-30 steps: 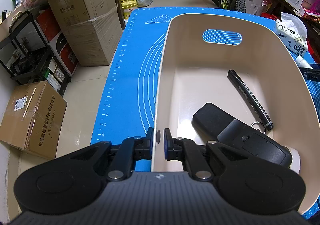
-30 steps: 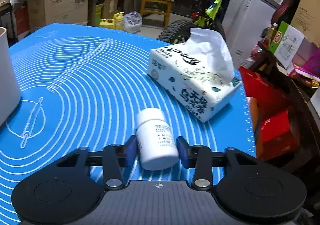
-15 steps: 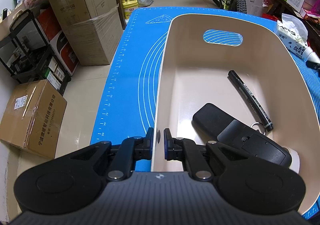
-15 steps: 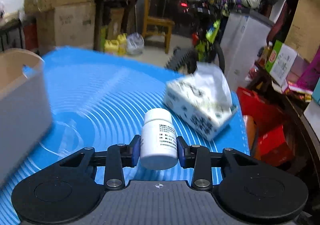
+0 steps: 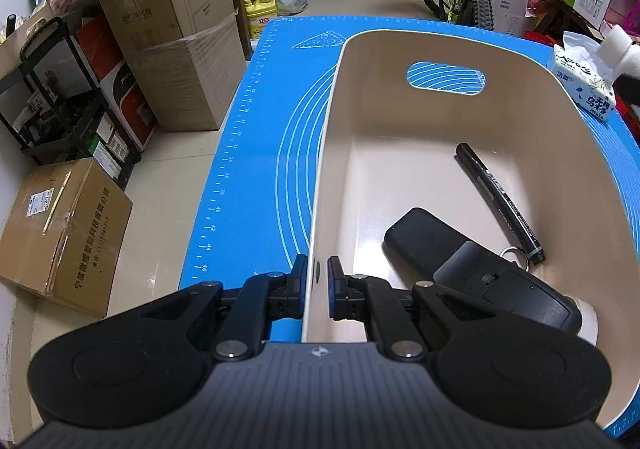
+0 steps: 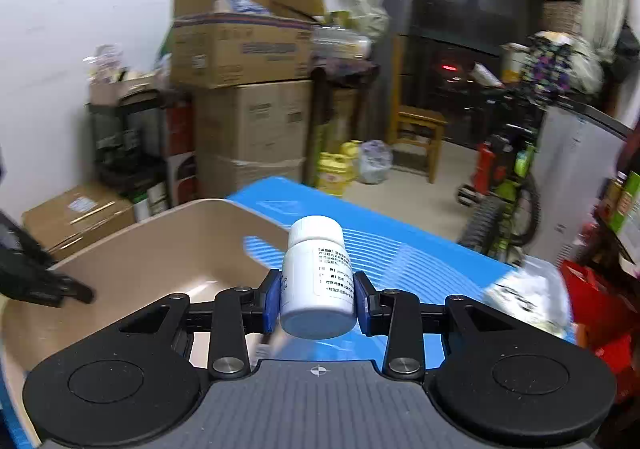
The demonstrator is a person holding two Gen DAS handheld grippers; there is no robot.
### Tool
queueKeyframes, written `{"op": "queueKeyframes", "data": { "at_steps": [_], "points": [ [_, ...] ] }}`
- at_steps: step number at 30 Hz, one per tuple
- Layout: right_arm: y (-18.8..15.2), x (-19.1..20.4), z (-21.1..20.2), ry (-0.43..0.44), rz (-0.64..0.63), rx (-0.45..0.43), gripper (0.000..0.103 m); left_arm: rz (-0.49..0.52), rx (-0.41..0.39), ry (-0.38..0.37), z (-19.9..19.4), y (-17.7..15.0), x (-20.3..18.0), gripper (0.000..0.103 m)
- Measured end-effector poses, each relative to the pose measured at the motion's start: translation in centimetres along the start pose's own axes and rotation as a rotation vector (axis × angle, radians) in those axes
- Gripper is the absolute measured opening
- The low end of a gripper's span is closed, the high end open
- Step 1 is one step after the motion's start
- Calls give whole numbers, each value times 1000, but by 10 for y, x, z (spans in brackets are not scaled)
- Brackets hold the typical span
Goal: Organize rigid objects
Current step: 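Carry the white pill bottle into the basket and open the right tool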
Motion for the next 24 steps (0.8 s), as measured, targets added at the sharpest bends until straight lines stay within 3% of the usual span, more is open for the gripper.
{"op": "queueKeyframes", "data": {
  "at_steps": [12, 19, 24],
  "points": [
    [-18, 81, 26, 95, -33, 152, 45, 0, -1, 4, 1, 0, 1, 10],
    [-47, 99, 45, 91, -74, 292, 45, -1, -1, 10, 1, 0, 3, 10],
    [-53, 104, 41, 92, -84, 295, 45, -2, -5, 16, 1, -1, 2, 10]
  ]
}}
Point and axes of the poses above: each gripper's, at about its wrist camera, not at the fingertips, and z roughly the way its jaws point, x to its left, y to its top, the point moved 7 cm from there along z, roughly the way its jaws point, and after that the axes turned 5 degrees about -y, right-handed, at the moved point
